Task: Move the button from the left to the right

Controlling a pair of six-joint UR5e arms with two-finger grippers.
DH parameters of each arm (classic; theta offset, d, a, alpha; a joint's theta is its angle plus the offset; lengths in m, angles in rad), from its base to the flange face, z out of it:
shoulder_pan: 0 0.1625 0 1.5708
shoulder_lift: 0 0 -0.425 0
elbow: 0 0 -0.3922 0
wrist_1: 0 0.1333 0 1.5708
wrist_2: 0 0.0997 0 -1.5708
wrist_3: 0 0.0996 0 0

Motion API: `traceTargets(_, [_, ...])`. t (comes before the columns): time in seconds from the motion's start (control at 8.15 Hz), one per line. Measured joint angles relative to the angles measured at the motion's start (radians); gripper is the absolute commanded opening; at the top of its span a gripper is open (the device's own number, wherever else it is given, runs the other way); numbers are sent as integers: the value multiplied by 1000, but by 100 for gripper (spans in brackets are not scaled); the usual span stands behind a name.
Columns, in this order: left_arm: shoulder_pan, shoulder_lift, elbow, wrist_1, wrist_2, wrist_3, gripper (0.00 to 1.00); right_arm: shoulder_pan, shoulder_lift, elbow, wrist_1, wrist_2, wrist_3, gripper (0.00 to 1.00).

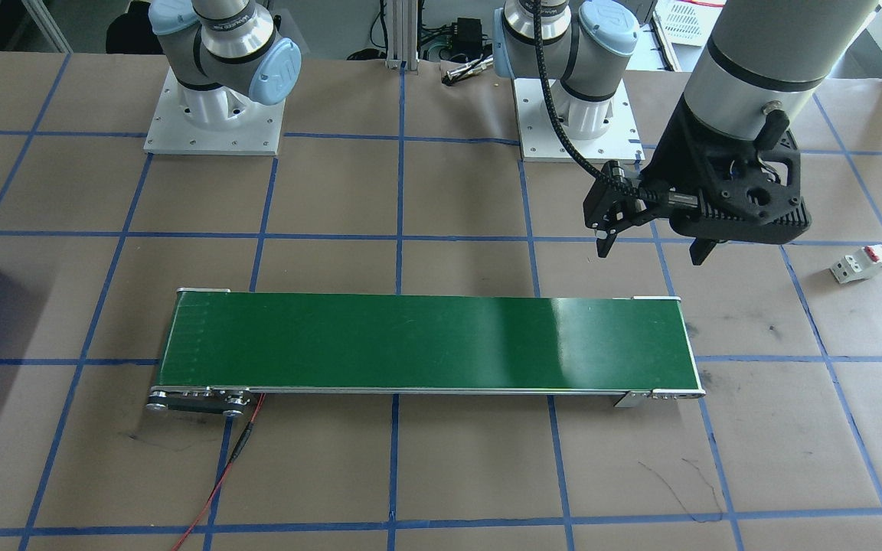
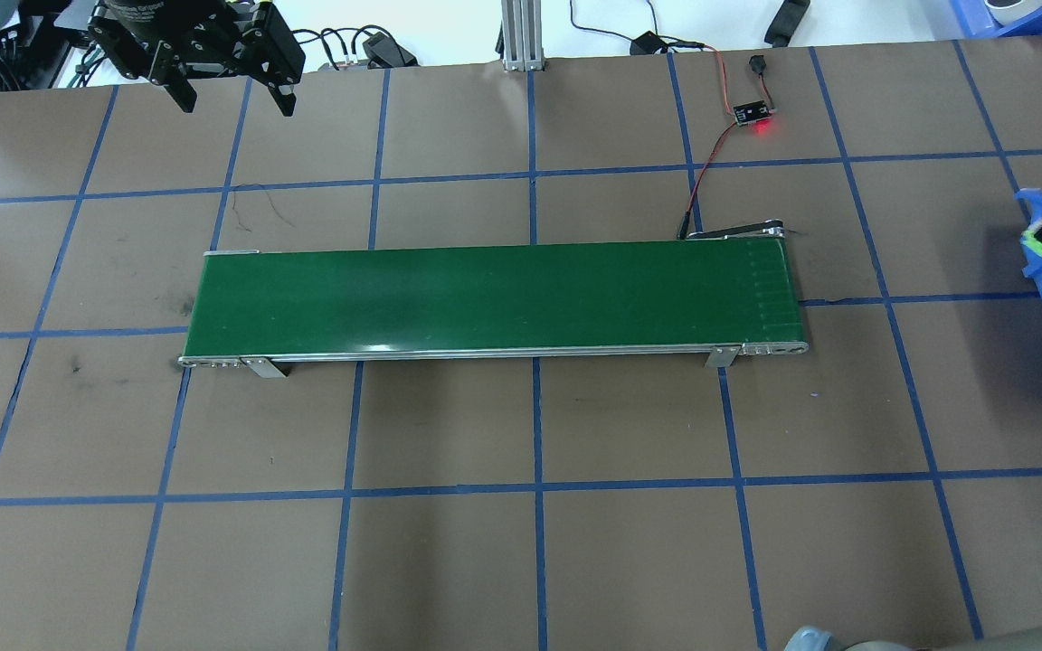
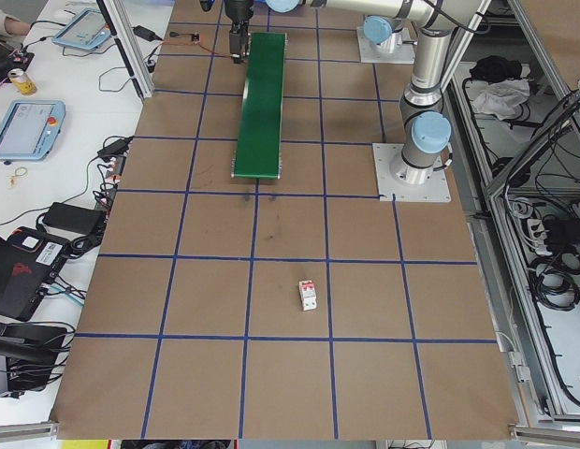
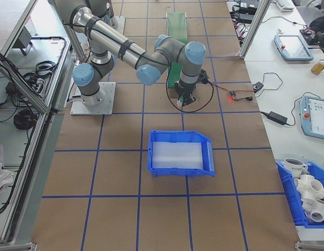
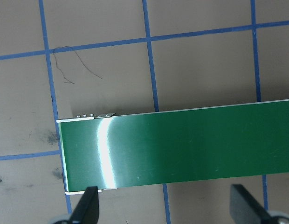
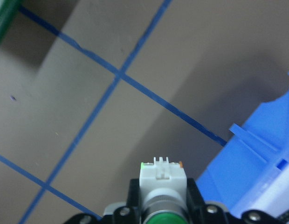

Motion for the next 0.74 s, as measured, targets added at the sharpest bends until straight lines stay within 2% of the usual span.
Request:
traceTargets(0.12, [0,0,3,1,-1,0,100,-97,12,-3,-26,-6,-193,0])
traceTargets(0.37, [1,0,5,3,-5,0,100,-207,81,-6,-192,-45,-533,0])
traceTargets(0.61, [0,1,1,3,-4,0,100,-252,185,-6,-345,-46,-750,0])
traceTargets(0.74, [0,1,0,4,-4,0,100,-260,229,-5,-383,-40,-814,20])
